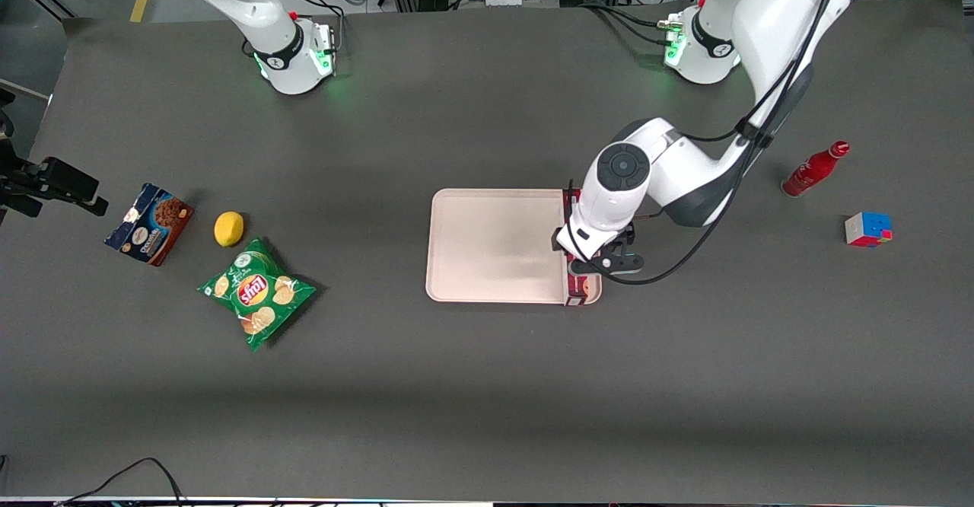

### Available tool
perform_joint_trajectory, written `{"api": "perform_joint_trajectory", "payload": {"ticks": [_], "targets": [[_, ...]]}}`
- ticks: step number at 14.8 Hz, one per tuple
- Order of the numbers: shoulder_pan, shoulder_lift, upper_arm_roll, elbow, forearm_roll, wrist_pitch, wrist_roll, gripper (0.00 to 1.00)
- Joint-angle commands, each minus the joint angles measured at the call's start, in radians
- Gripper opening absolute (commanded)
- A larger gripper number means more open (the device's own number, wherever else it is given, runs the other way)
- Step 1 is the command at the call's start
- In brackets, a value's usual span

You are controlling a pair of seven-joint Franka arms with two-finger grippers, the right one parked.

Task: Place red cookie box on tray
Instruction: 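Open the left gripper to release the box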

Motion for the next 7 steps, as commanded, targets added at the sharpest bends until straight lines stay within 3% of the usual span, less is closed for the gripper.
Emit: {"api": "perform_joint_trajectory", "payload": {"ticks": [1, 4, 7], "targets": [[-0.008, -0.103, -0.017, 0.090, -0.015, -0.181, 0.083, 1.00], [-0.008, -0.114, -0.011, 0.228, -0.130, -0.338, 0.235, 1.00], [-0.002, -0.169, -0.005, 0.309, -0.153, -0.464, 0.362, 1.00]]}}
